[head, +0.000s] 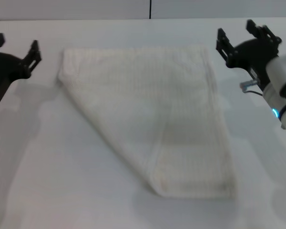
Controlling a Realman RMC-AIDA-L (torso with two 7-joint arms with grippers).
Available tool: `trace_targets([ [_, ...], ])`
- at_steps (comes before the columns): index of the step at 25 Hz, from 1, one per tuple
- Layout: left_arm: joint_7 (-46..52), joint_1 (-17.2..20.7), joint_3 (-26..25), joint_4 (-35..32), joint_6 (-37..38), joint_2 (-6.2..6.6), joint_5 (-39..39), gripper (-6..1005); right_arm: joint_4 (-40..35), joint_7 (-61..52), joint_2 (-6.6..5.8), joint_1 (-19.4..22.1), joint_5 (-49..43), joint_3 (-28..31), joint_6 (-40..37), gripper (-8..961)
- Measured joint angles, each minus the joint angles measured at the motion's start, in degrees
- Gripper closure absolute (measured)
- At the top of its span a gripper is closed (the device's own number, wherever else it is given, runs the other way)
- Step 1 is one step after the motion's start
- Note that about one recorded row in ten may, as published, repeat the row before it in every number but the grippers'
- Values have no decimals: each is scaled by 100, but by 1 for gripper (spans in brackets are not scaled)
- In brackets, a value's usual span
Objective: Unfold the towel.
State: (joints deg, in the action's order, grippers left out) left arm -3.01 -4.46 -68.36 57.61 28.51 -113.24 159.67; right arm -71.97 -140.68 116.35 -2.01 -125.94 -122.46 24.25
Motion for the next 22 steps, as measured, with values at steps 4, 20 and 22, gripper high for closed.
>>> trace_targets([
  [4, 265, 38, -2, 1287, -1641, 241, 196, 218, -1313, 638, 301, 337, 340, 1284, -2607, 302],
  [20, -1137, -456, -689, 3437, -5909, -279, 134, 226, 290, -2410, 214, -2976, -1983, 5416, -8787, 797],
  [22, -1459, -550, -842, 3536, -6368, -404, -61, 227, 506, -2353, 201, -3222, -2158, 5477, -8846, 880],
])
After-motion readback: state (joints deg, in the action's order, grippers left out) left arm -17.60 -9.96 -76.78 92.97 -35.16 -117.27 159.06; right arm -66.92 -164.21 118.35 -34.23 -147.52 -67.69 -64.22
